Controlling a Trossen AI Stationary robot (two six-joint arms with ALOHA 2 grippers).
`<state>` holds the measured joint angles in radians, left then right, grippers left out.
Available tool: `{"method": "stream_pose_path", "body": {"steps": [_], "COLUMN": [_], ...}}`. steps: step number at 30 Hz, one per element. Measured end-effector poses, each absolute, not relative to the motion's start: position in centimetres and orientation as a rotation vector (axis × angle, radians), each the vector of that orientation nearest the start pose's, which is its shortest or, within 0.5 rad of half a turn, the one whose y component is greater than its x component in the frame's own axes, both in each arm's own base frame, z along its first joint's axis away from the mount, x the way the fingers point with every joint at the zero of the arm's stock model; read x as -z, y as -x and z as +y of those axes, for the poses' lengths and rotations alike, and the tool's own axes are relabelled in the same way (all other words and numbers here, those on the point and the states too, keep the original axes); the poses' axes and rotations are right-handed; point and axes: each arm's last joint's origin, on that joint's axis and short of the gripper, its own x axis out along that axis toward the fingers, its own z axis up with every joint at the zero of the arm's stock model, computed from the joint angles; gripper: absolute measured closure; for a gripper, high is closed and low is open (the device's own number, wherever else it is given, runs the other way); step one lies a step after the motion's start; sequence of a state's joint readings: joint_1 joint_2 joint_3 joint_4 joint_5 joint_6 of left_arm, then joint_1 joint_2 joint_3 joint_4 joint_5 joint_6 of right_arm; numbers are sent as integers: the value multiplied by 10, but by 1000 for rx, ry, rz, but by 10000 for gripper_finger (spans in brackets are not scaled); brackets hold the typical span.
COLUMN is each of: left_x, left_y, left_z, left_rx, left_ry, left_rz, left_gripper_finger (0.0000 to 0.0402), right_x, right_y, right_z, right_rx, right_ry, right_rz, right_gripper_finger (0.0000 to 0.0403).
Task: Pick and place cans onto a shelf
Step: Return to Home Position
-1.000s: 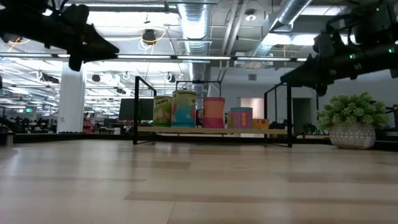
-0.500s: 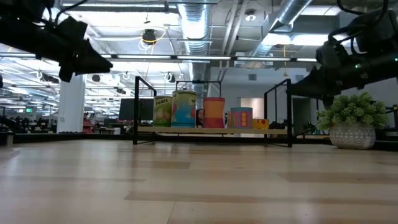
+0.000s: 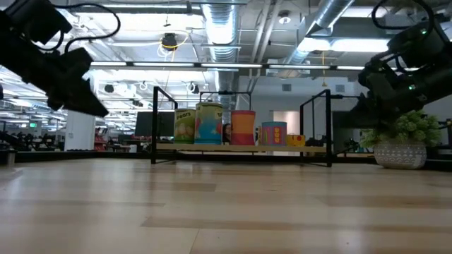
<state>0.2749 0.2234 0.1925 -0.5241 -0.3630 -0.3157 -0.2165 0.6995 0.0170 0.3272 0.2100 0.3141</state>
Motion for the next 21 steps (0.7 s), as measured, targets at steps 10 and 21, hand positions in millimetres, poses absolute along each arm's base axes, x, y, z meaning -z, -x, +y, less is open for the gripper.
{"method": "stream_pose_path", "body": {"steps": [10, 21], "left_x": [-156, -160], "left_y": [-71, -66], "left_z": [29, 11], "left_rx": [-712, -466], "left_ry": [291, 244], "left_rz": [538, 460], "left_gripper_finger": [308, 308], "right_x": [-145, -170], "right_y": [-110, -96], "right_z": [-30, -24], "right_rx": [460, 384], "right_ry": [-309, -311], "right_rz": [206, -71], "right_gripper_finger": [369, 369]}}
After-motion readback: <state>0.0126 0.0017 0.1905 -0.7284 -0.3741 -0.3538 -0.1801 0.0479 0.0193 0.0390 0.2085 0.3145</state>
